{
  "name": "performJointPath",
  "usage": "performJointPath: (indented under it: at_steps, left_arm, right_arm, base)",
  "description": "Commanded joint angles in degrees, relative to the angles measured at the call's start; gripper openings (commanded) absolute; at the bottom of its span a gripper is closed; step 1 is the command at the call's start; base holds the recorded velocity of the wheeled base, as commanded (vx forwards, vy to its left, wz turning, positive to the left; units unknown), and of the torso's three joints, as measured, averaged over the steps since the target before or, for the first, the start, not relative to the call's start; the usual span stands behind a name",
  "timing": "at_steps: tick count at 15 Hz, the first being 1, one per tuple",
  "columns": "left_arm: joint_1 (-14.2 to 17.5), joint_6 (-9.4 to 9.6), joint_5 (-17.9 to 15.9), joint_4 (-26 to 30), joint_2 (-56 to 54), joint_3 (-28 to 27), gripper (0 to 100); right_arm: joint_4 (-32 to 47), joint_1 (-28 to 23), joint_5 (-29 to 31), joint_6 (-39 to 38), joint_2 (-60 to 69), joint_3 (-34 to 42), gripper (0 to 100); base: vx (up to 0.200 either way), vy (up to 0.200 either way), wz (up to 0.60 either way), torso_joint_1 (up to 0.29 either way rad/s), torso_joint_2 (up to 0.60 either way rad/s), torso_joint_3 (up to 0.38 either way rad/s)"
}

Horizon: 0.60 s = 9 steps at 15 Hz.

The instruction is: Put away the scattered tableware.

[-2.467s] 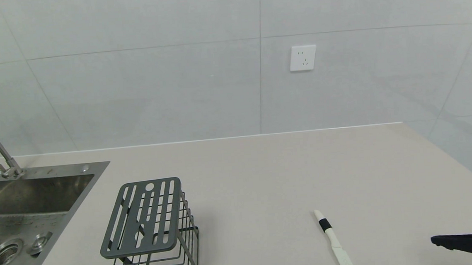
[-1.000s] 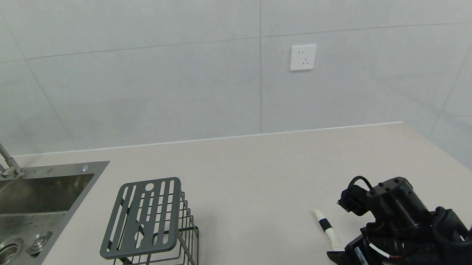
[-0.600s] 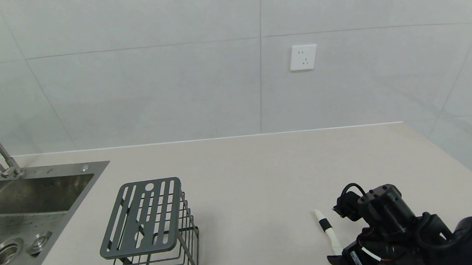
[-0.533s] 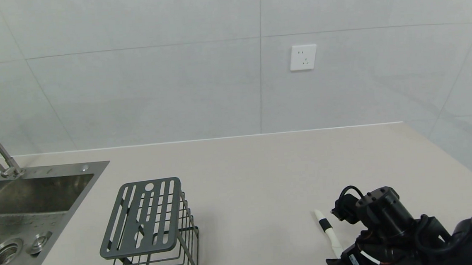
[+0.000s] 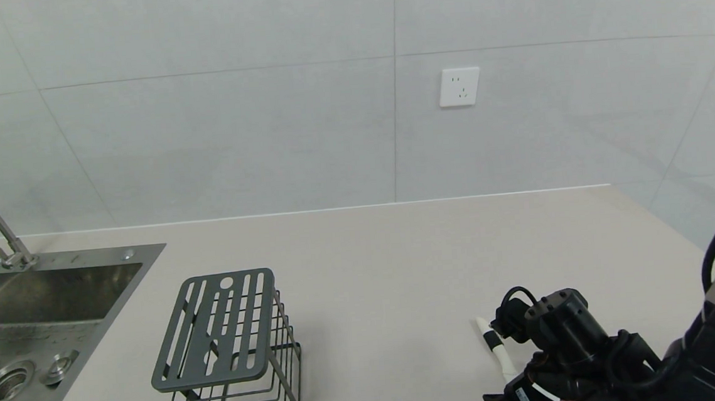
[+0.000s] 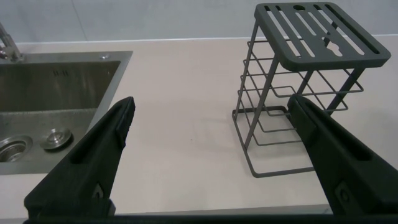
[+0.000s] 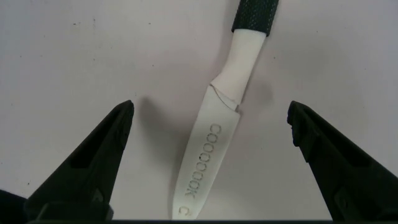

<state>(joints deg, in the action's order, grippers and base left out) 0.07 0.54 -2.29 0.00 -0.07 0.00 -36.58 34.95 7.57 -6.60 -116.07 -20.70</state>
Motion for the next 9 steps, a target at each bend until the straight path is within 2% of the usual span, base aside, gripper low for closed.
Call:
performJointPath:
  at_steps: [1,7,8,9]
  left_arm:
    - [0.01,-0.01,0.01,0.00,0.07,0.00,100]
    - [0.01,-0.01,0.01,0.00,0.07,0.00,100]
    - [0.01,-0.01,0.01,0.00,0.07,0.00,100]
    - [0.01,-0.01,0.09,0.00,0.07,0.00,100]
  right_arm:
    - [0.02,-0.15,-0.01,0.00,-1.53,-0.48,100]
    - [0.02,-1.55,-0.63,-0.08,-3.29,0.48,100]
    - [0.02,-1.55,-1.15,-0.08,-3.73,0.57,0]
    - [0.02,-1.55,-1.33,-0.08,-4.34,0.57,0]
  base:
    - [0.000,0.000,0.00,0.000,0.00,0.000]
    - [0.000,0.000,0.00,0.000,0.00,0.000]
    - [0.000,0.000,0.00,0.000,0.00,0.000]
    - [0.000,0.000,0.00,0.000,0.00,0.000]
